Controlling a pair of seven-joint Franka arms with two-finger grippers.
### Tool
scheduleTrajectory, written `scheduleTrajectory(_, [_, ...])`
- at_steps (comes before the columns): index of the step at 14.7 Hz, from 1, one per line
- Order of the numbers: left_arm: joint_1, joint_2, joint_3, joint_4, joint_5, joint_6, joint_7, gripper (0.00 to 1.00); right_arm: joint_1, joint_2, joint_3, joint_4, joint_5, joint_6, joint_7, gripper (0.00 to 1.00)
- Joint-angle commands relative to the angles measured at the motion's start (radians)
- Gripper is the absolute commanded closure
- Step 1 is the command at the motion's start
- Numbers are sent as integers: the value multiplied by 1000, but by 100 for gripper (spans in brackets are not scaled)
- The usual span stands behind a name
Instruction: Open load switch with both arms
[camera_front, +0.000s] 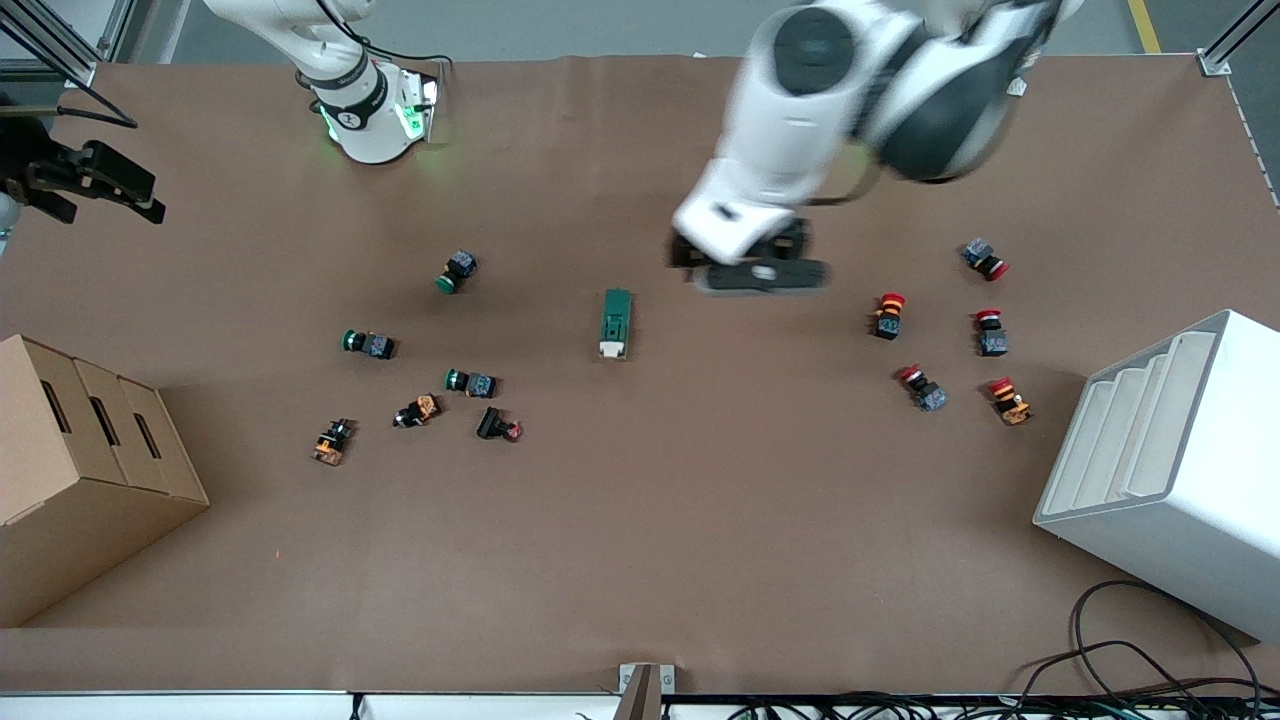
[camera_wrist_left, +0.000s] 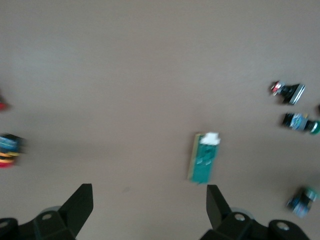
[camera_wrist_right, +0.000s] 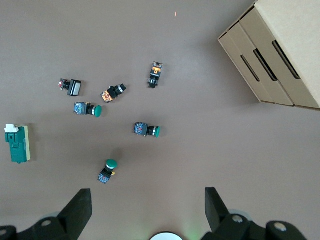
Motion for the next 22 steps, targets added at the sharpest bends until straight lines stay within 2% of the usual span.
scheduleTrajectory(1, [-132,122,4,37,200,74,-283,0,1,23,2,43,-1,-3,11,0])
scheduleTrajectory(5, [-258,294,4,34,524,218,-708,0,1,30,2,54,-1,-5,14,0])
scheduleTrajectory(7, [-295,366,2,34,691,229,-888,0,4,33,2,50,1,0,19,0])
scheduleTrajectory(10, [-345,449,2,14,911,229,-1103,0,-3,124,2,57,-4,7,13,0])
scheduleTrajectory(14, [-369,466,2,-81,1044,229,-1173,0,1,251,0,59,-12,47,9,0])
scheduleTrajectory(16, [-383,466,2,-135,1109,229,-1177,0,26,320,8,63,-76,85,15,0])
scheduleTrajectory(17, [-383,465,2,-162,1149,230,-1205,0,76,319,9,62,-100,98,29,0])
scheduleTrajectory(18, [-389,465,2,-187,1192,238,-1244,0,107,320,9,60,-98,96,67,0])
scheduleTrajectory(21, [-414,466,2,-235,1325,252,-1392,0,251,360,12,59,-72,124,474,0])
scheduleTrajectory(22, [-418,466,2,-264,1403,252,-1445,0,306,383,14,60,-56,127,618,0])
